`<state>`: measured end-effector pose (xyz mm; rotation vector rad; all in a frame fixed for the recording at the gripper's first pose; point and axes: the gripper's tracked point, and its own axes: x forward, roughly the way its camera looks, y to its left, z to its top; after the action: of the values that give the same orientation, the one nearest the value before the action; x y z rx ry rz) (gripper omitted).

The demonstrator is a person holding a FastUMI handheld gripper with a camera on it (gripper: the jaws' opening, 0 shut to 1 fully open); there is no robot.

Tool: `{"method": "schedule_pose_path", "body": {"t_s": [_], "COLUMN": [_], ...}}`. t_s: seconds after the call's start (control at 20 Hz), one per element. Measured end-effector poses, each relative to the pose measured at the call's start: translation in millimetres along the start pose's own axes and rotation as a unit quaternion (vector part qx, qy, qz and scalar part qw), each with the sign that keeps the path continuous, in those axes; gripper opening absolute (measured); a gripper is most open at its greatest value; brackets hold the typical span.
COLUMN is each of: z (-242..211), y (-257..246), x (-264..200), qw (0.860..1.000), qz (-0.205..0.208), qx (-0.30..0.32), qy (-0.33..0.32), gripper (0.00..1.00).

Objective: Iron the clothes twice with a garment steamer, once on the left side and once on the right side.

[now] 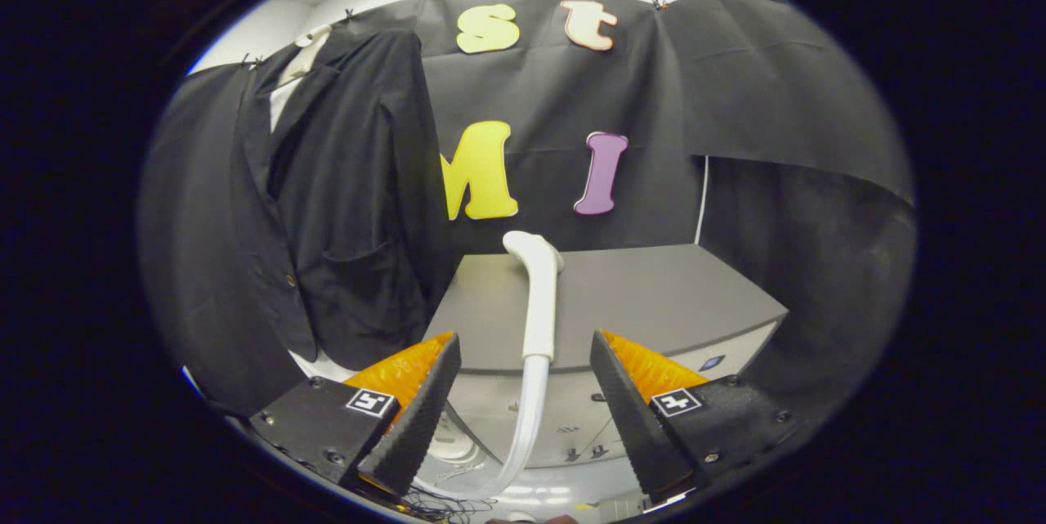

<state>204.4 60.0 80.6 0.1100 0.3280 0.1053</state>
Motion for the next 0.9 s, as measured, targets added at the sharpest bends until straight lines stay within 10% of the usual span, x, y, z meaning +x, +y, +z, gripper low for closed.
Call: {"method": "schedule_pose_path", "body": {"t_s": [0.6,0.9], "z": [-28,-33], "y": [-22,-31], "x": [151,153], "qw": [0.978,0.975], "qz": [-0.028,-0.07], "qx": [0.027,0.004], "qy": [0.204,0.212], "gripper": [0.86,0.48]}}
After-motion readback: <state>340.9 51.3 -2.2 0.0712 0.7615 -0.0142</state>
